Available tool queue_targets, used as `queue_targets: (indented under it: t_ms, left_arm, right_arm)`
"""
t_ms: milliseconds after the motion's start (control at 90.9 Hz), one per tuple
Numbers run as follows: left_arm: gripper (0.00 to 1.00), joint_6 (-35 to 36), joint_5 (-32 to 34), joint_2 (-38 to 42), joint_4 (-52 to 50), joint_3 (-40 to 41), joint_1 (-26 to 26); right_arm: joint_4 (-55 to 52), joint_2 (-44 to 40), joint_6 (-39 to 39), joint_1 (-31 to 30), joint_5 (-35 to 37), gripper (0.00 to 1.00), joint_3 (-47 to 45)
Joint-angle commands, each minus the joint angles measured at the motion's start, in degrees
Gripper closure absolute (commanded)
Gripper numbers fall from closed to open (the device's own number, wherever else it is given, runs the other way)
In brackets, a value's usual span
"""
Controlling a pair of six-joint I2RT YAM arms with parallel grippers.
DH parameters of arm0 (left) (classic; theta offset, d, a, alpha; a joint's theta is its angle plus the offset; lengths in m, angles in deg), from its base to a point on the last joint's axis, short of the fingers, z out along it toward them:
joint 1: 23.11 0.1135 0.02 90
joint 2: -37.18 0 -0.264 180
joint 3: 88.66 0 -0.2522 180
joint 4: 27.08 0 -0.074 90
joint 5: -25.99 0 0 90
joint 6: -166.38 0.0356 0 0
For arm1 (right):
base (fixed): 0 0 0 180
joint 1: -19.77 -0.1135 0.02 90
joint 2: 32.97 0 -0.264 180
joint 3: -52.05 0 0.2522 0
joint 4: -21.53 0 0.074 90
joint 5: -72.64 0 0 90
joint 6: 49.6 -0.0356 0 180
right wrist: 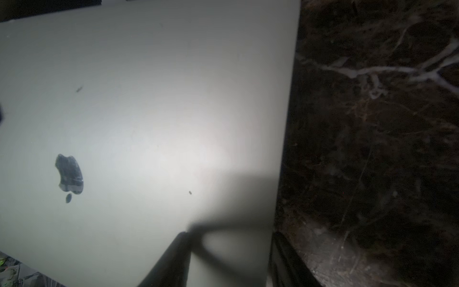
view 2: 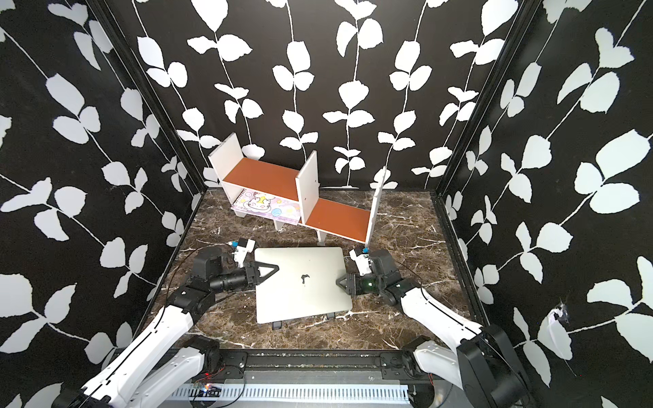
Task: Close the laptop lid and set it aside
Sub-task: Pick up the laptop from the computer stand.
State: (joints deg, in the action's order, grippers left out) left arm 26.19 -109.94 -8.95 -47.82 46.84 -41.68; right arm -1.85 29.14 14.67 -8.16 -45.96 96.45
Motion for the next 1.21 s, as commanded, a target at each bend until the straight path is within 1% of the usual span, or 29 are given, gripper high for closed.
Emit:
queue_targets:
  t_ms: [0, 165, 275, 385, 462, 517, 550, 627, 671, 726, 781, 825, 880, 935, 990, 1056, 1089, 1199]
  left_arm:
    - [1.00, -1.2, -3.9, 2.8, 2.6, -4.8, -0.4]
    - [1.00, -0.6, -3.0, 6.0, 1.7, -6.7, -0.1]
    - [1.00, -0.7, -4.0, 7.4, 3.4, -7.5, 0.8]
    - [1.00, -3.7, -6.1, 7.0, 10.6, -7.9, 1.8]
    - [1.00, -6.2, -8.4, 5.1, 17.3, -9.4, 2.2]
    - [1.00, -7.1, -10.8, 3.0, 19.6, -11.2, 2.3]
    - [1.00, -7.0, -12.6, 2.0, 19.5, -12.7, 2.4]
    - [1.00, -4.8, -17.0, -0.9, 17.1, -17.1, 2.5]
    - [1.00, -1.7, -19.3, -2.2, 12.5, -20.1, 2.8]
    - [1.00, 3.8, -21.8, -3.4, 5.8, -24.1, 3.6]
    - [1.00, 7.8, -22.8, -4.4, 0.4, -27.5, 4.6]
    - [1.00, 8.2, -23.5, -4.8, 0.9, -29.0, 5.2]
    - [1.00, 6.6, -24.4, -5.5, 4.2, -30.3, 5.4]
    - [1.00, 4.0, -24.9, -6.5, 8.4, -31.4, 5.6]
    - [1.00, 0.3, -25.2, -8.0, 13.1, -32.1, 5.6]
    - [1.00, -5.0, -25.3, -10.1, 21.3, -32.4, 5.5]
    - [1.00, -8.7, -25.3, -11.3, 25.7, -32.2, 5.6]
    - [1.00, -17.9, -25.4, -15.0, 37.4, -32.1, 5.8]
  right_arm:
    - [-2.8, -6.0, 4.4, 0.1, 0.6, 0.47, 5.4]
    - [-11.1, -16.0, 9.1, 0.8, 8.6, 0.45, 11.4]
    - [-13.8, -19.9, 11.0, 1.4, 13.8, 0.43, 15.3]
    - [-14.0, -21.8, 11.2, 1.8, 18.0, 0.40, 18.6]
    - [-11.3, -22.2, 9.2, 3.0, 18.1, 0.33, 20.3]
    - [-8.3, -21.6, 6.0, 4.9, 14.9, 0.25, 21.3]
    - [-5.8, -20.5, 3.4, 6.6, 11.7, 0.23, 21.9]
    - [1.5, -16.2, -5.2, 12.1, -2.6, 0.23, 23.9]
    - [5.8, -12.1, -10.7, 14.8, -10.6, 0.24, 25.5]
    - [9.9, -7.7, -16.0, 17.1, -19.2, 0.31, 28.9]
    - [9.6, -4.9, -17.2, 18.1, -23.3, 0.33, 33.0]
    - [6.7, -3.7, -15.8, 18.6, -24.9, 0.33, 36.2]
    - [2.6, -2.5, -14.0, 19.5, -26.0, 0.33, 40.3]
    - [0.4, -1.5, -14.1, 20.7, -27.2, 0.32, 42.9]
    - [3.0, -0.4, -17.8, 21.6, -30.1, 0.32, 43.6]
    - [8.4, 0.7, -24.7, 22.2, -33.8, 0.32, 43.2]
    - [10.3, 0.7, -27.3, 22.4, -34.8, 0.32, 42.8]
    - [13.1, 0.1, -31.1, 22.9, -37.4, 0.31, 42.3]
